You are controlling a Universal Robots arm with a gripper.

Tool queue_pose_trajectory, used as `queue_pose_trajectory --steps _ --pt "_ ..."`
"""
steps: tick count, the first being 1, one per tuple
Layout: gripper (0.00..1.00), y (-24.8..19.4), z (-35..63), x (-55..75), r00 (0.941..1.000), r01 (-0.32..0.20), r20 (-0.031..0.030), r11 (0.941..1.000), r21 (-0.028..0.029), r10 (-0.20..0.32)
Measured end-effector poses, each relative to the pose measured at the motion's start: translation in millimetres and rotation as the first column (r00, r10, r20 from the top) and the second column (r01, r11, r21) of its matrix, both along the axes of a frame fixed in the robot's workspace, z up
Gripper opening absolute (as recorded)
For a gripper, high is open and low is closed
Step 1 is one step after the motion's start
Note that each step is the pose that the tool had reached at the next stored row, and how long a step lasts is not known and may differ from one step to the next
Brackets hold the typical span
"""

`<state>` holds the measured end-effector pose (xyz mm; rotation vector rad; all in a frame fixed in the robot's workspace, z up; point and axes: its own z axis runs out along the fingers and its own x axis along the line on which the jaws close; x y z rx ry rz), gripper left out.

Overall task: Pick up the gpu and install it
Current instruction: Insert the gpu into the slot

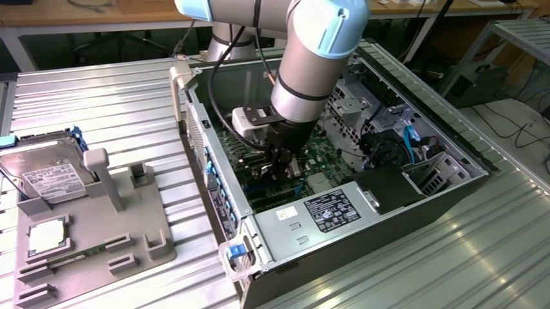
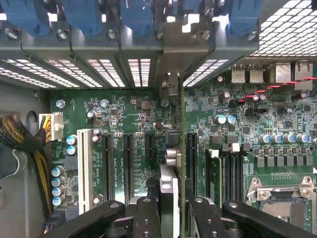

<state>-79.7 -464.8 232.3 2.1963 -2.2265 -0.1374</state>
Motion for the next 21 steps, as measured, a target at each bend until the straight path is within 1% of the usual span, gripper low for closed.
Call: queue_pose_trajectory --steps 5,7,9,10,12,14,21 --pt "0.28 0.0 0.3 0.0 1.0 0.0 0.0 1.0 0.0 0.0" --pt "0.28 0.2 0.9 -0.1 1.0 0.0 0.0003 1.0 0.0016 0.0" --pt "0.29 0.0 3.3 -0.1 1.0 0.0 0.0001 1.0 0.0001 0.0" --pt "0.35 0.0 4.3 0.0 1.0 0.0 0.0001 1.0 0.0001 0.0" --pt "0.35 0.0 6.7 0.0 1.0 0.0 0.0001 1.0 0.0001 0.0" --pt "0.35 0.1 10.4 0.0 1.0 0.0 0.0001 1.0 0.0002 0.0" --pt "0.35 0.3 31.5 0.0 1.0 0.0 0.0015 1.0 0.0002 0.0"
